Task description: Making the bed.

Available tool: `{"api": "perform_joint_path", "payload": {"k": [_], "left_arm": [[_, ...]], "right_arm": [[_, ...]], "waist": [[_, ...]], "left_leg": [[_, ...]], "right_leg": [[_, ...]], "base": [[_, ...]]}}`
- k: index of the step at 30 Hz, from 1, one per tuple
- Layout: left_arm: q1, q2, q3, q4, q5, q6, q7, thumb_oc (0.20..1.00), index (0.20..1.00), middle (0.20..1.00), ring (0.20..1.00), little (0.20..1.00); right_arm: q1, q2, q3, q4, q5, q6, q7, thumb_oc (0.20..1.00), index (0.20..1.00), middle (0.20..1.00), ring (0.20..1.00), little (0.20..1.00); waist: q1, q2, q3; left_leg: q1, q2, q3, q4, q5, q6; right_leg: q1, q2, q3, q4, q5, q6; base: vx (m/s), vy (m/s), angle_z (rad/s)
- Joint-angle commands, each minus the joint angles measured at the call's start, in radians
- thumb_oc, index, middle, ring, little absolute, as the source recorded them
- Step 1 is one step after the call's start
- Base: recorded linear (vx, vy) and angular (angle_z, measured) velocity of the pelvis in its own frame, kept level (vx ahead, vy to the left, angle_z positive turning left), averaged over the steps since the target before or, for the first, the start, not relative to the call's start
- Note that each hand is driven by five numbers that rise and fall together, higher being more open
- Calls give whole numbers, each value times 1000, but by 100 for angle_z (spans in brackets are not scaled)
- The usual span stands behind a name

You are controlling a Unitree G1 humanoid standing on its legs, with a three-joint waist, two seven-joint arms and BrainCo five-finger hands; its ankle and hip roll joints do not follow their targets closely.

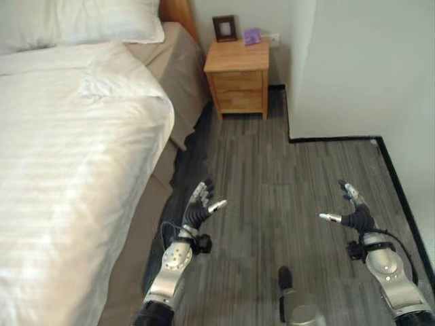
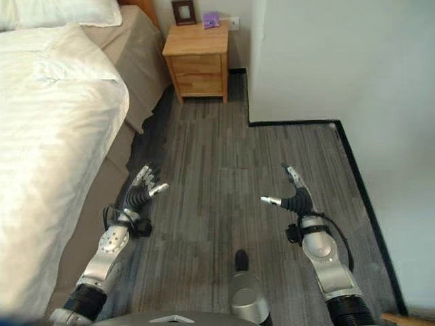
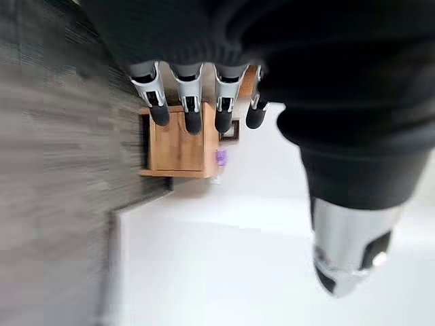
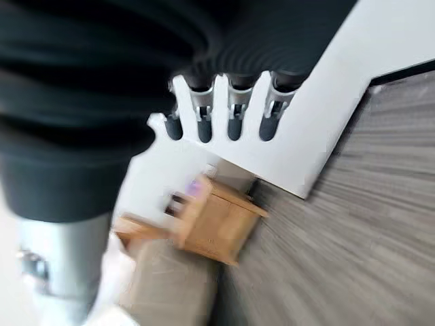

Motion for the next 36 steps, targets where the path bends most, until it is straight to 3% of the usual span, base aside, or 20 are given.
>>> {"api": "perform_joint_path", "payload": {"k": [1, 2, 3, 4, 6, 9, 13, 14, 15, 16, 18, 20, 21, 23, 24, 25, 26, 30, 33, 36], "left_arm": [[-73, 13, -3, -44, -39, -14, -24, 1000, 1000, 1000, 1000, 1000], [-68, 12, -9, -48, -35, -14, -33, 1000, 1000, 1000, 1000, 1000], [-55, 12, -21, -59, -27, -12, -30, 1000, 1000, 1000, 1000, 1000], [-49, 14, -23, -60, -27, -9, -29, 1000, 1000, 1000, 1000, 1000], [-38, 7, -30, -58, -40, 1, -37, 1000, 1000, 1000, 1000, 1000], [-34, 3, -34, -54, -54, 4, -25, 1000, 1000, 1000, 1000, 1000], [0, 4, -38, -69, -71, 13, -35, 1000, 1000, 1000, 1000, 1000], [0, 9, -40, -64, -71, 16, -39, 1000, 1000, 1000, 1000, 1000], [-3, 10, -44, -57, -68, 19, -35, 1000, 1000, 1000, 1000, 1000], [-12, 17, -47, -44, -73, 23, -32, 1000, 1000, 1000, 1000, 1000], [-22, 41, -50, -37, -61, 26, -33, 1000, 1000, 1000, 1000, 1000], [-32, 54, -45, -30, -43, 26, -31, 1000, 1000, 1000, 1000, 1000], [-46, 66, -42, -21, -37, 28, -28, 1000, 1000, 1000, 1000, 1000], [-42, 70, -42, -24, -42, 29, -30, 1000, 1000, 1000, 1000, 1000], [-30, 71, -42, -29, -38, 28, -37, 1000, 1000, 1000, 1000, 1000], [-28, 70, -42, -30, -38, 28, -37, 1000, 1000, 1000, 1000, 1000], [-20, 62, -41, -33, -37, 30, -45, 1000, 1000, 1000, 1000, 1000], [-22, 57, -32, -18, -36, 28, -52, 1000, 1000, 1000, 1000, 1000], [-36, 44, -36, 10, -28, 28, -51, 1000, 1000, 1000, 1000, 1000], [-22, 36, -38, 15, -29, 24, -67, 1000, 1000, 1000, 1000, 1000]], "right_arm": [[15, -52, 69, -125, -13, -66, -1, 1000, 1000, 1000, 1000, 1000], [17, -48, 73, -123, -14, -67, 5, 1000, 1000, 1000, 1000, 1000], [14, -49, 92, -100, -26, -68, 4, 1000, 1000, 1000, 1000, 1000], [13, -48, 102, -89, -30, -69, 4, 1000, 1000, 1000, 1000, 1000], [18, -46, 106, -86, -39, -69, 1, 1000, 1000, 1000, 1000, 1000], [18, -48, 115, -80, -56, -64, -4, 1000, 1000, 1000, 1000, 1000], [26, -27, 152, -84, -100, -56, 18, 1000, 1000, 1000, 1000, 1000], [30, -19, 157, -88, -106, -55, 23, 1000, 1000, 1000, 1000, 1000], [17, -12, 177, -73, -121, -57, 14, 1000, 1000, 1000, 1000, 1000], [1, -8, 188, -73, -135, -54, 20, 1000, 1000, 1000, 1000, 1000], [-24, -7, 209, -89, -146, -54, 23, 1000, 1000, 1000, 1000, 1000], [-38, -7, 210, -105, -163, -52, 21, 1000, 1000, 1000, 1000, 1000], [-44, -4, 215, -121, -166, -48, 25, 1000, 1000, 1000, 1000, 1000], [-45, -4, 220, -131, -163, -49, 28, 1000, 1000, 1000, 1000, 1000], [-40, -1, 225, -140, -157, -48, 37, 1000, 1000, 1000, 1000, 1000], [-39, -1, 226, -140, -157, -48, 37, 1000, 1000, 1000, 1000, 1000], [-28, 5, 223, -133, -151, -41, 43, 1000, 1000, 1000, 1000, 1000], [-3, 14, 219, -107, -152, -33, 43, 1000, 1000, 1000, 1000, 1000], [23, 14, 214, -98, -158, -26, 46, 1000, 1000, 1000, 1000, 1000], [52, 17, 207, -92, -166, -25, 50, 1000, 1000, 1000, 1000, 1000]], "waist": [[-67, 24, -27], [-57, 25, -32], [-33, 41, -40], [-18, 60, -42], [5, 59, -48], [23, 44, -50], [68, 27, -92], [76, 13, -98], [88, -4, -106], [80, -17, -94], [58, 0, -79], [39, 30, -78], [9, 33, -63], [-5, 36, -61], [-18, 38, -63], [-25, 38, -60], [-52, 24, -60], [-100, 20, -59], [-149, 34, -55], [-161, 32, -68]], "left_leg": [[-16, -48, 107, -196, -42, 74], [-32, -47, 130, -274, -50, 86], [-54, -63, 172, -518, -17, 102], [-81, -50, 188, -624, 49, 91], [-95, -37, 226, -821, 103, 87], [-166, -11, 236, -837, 104, 86], [-133, -25, 206, -837, 195, 105], [-111, -37, 211, -837, 188, 120], [-80, -62, 220, -837, 168, 138], [-45, -87, 217, -834, 147, 155], [20, -97, 183, -837, 108, 175], [74, -83, 157, -837, 66, 181], [118, -92, 130, -837, 29, 176], [142, -97, 110, -837, 4, 172], [167, -114, 87, -837, -21, 172], [173, -115, 81, -837, -26, 171], [221, -140, 37, -837, -75, 161], [309, -153, -29, -837, -146, 149], [394, -143, -90, -837, -206, 144], [465, -141, -111, -837, -243, 138]], "right_leg": [[258, 2, 113, -455, 146, 123], [276, 0, 119, -455, 130, 129], [320, 20, 129, -455, 86, 143], [345, 44, 135, -455, 66, 147], [409, 42, 132, -455, 27, 158], [467, 39, 136, -455, 3, 166], [525, 22, 176, -372, 1, 197], [506, 8, 172, -316, 11, 216], [482, -12, 170, -226, 81, 266], [436, -40, 169, -94, 211, 322], [336, -16, 209, 124, 324, 330], [252, -9, 206, 202, 337, 321], [171, -87, 142, 180, 289, 285], [146, -114, 103, 113, 261, 264], [105, -99, 100, -17, 219, 244], [117, -101, 92, -18, 211, 244], [95, -76, 125, -241, 182, 248], [26, -39, 195, -434, 252, 267], [-35, 8, 267, -436, 273, 278], [4, 4, 267, -418, 283, 261]], "base": [[501, 19, -155], [730, 141, -92], [751, 187, -85], [833, 213, -40], [605, 137, -5], [448, 92, -29], [567, 177, -16], [499, 172, -50], [434, 172, -44], [426, 209, -6], [452, 194, 39], [567, 132, 75], [443, 56, 94], [531, 3, 93], [548, -12, 70], [721, -86, 45], [433, -76, 50], [599, -79, 73], [529, -85, 61], [426, -146, 83]]}}
